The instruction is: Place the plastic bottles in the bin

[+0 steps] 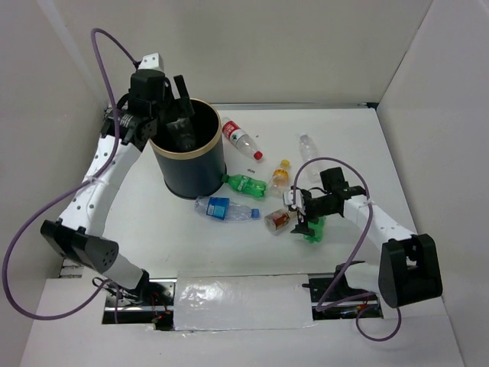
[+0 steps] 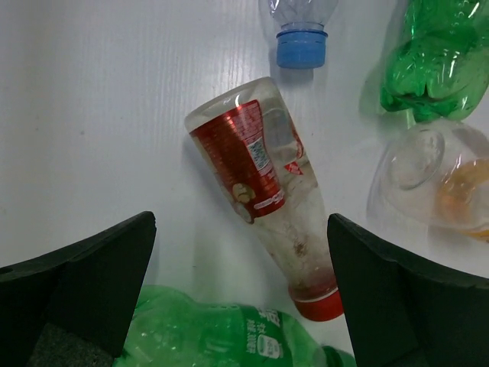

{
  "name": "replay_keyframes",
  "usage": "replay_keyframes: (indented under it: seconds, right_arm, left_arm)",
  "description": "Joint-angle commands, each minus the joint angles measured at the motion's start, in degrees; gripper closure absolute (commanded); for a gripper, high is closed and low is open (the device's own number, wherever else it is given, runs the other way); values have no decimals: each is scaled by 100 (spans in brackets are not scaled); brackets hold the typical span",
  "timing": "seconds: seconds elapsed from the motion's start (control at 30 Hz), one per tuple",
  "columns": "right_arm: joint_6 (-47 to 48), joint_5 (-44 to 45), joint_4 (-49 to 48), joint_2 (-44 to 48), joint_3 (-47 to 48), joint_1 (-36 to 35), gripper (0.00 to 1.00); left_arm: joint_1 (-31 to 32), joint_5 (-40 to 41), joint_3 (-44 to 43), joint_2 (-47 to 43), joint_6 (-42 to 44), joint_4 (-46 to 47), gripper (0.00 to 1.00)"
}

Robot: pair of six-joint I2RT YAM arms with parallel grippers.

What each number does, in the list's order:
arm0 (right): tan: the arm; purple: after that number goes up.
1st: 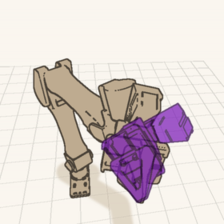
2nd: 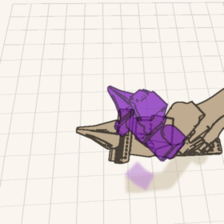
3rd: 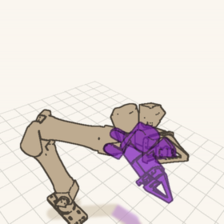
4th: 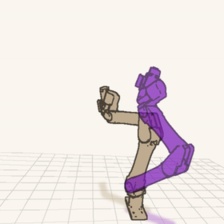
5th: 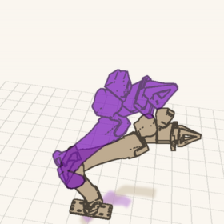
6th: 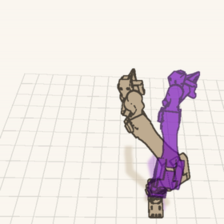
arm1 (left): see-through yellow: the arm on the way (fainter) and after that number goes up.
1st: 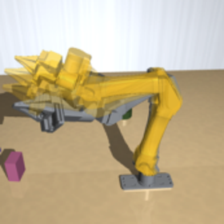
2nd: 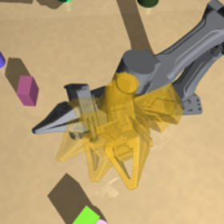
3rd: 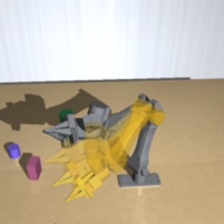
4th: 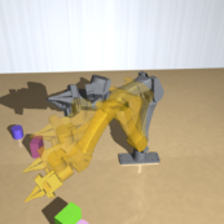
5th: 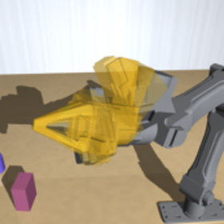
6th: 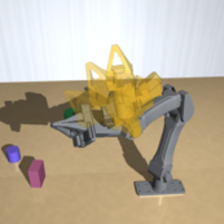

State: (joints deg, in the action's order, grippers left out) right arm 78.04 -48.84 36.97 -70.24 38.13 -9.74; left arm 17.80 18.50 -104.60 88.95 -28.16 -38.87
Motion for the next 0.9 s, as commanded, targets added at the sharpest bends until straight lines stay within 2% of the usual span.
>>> replay_keyframes:
  seconds: [0.0, 0.1, 0.2, 0.27, 0.33, 0.37, 0.47, 0.5, 0.53, 0.63, 0.7, 0.73, 0.77, 0.83, 0.87]
  right_arm:
    - [-60, 478, -1084, -138, -69, -335, 0]
    - [-61, 638, -1210, -384, -69, -528, 0]
    - [-8, 823, -1411, -701, -69, -713, 0]
    - [167, 823, -1412, -771, -130, -766, 5]
    - [439, 823, -1306, -833, -130, -836, 18]
    - [440, 823, -1306, -834, -183, -889, 35]
    - [493, 876, -1132, -781, -131, -890, 59]
    - [493, 876, -870, -685, -69, -890, 73]
    - [493, 876, -658, -623, 10, -890, 80]
    - [441, 412, 358, -238, 694, -750, 95]
    - [-120, 16, 495, 44, 1333, -749, 95]
    - [-444, -55, 313, 306, 1546, -749, 95]
    - [-1187, -56, 102, 396, 1757, -749, 95]
    - [-1833, -108, -364, 450, 2407, -749, 95]
    - [-2489, -108, -888, 362, 2636, -749, 95]
  left_arm:
    - [450, 92, -125, -833, 285, 126, 0]
    - [654, 31, 333, -1229, 224, -22, 0]
    - [576, 232, 1001, -1511, 101, -234, 0]
    - [575, 93, 1003, -1564, 100, -235, 0]
    - [715, -144, 1073, -1748, 39, -235, 0]
    - [812, -232, 1169, -1827, -13, -235, 0]
    - [1321, -855, 1590, -2144, -188, -235, 0]
    - [1627, -1075, 2035, -2240, -285, -122, 0]
    - [1786, -1433, 2309, -2328, -425, -60, 0]
    - [2454, -1386, 3469, -2706, -1522, 29, 2]
    - [2719, -1192, 4102, -3179, -2585, 274, 2]
    - [2929, -991, 4601, -3356, -2989, 275, 2]
    - [2992, -632, 4824, -3532, -3620, 414, 2]
    - [3062, -305, 5359, -4066, -4291, 468, 2]
    - [3063, -68, 5536, -4226, -4555, 634, 2]
